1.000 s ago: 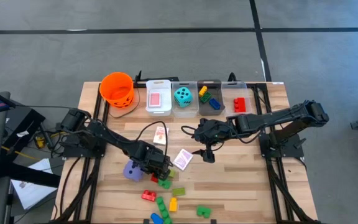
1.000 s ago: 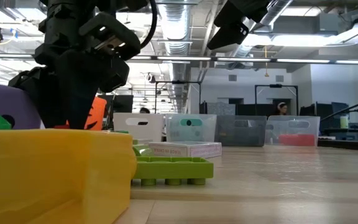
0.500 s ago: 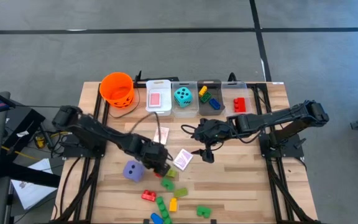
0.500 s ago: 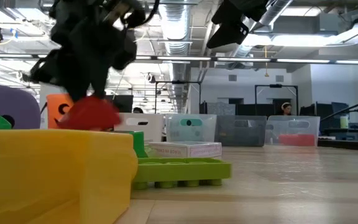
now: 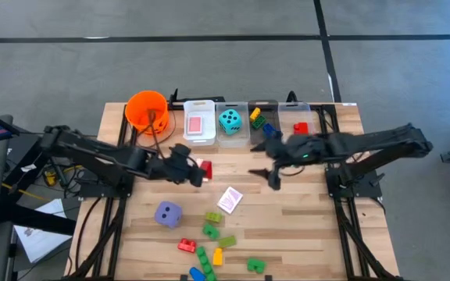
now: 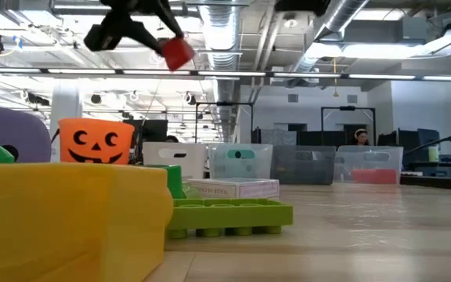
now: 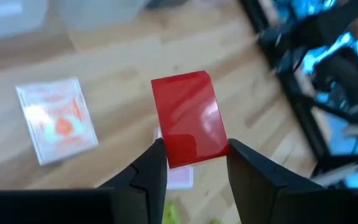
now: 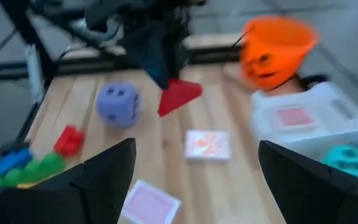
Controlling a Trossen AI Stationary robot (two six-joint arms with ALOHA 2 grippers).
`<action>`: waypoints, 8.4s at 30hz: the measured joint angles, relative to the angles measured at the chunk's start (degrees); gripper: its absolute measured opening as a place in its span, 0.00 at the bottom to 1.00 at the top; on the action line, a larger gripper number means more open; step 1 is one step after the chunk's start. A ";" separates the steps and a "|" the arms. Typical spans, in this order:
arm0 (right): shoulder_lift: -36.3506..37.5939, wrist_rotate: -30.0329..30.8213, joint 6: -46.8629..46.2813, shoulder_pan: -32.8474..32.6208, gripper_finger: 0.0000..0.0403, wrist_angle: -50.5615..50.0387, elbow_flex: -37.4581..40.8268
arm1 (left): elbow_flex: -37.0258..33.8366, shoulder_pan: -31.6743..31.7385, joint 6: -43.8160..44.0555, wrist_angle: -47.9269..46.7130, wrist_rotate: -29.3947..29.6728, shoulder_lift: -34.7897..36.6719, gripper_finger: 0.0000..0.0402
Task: Pick & Place Toys
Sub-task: Put the small red game piece into the black bin, then put the large green game piece into the right transparent bin
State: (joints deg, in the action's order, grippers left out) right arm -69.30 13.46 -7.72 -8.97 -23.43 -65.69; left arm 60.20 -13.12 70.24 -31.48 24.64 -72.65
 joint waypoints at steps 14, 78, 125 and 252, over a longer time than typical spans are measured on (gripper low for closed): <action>9.45 2.90 0.15 0.32 0.82 -0.12 0.00 | 0.00 6.38 -19.43 31.91 1.49 3.29 0.32; -2.08 16.49 9.70 2.10 0.82 25.89 -0.07 | 0.04 10.09 -18.76 77.59 -5.92 -13.43 0.34; -6.68 28.86 20.62 -1.62 0.41 36.45 -0.04 | 0.04 10.05 -19.04 77.08 -7.15 -13.48 0.34; -34.52 25.61 -36.11 -24.46 0.66 -42.44 -47.93 | -0.02 -6.12 -65.53 16.57 -28.51 -12.56 0.80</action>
State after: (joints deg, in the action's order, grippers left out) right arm -103.82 39.07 -43.83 -33.44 -65.87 -113.62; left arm 60.18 -19.24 4.71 -14.90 -3.87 -85.21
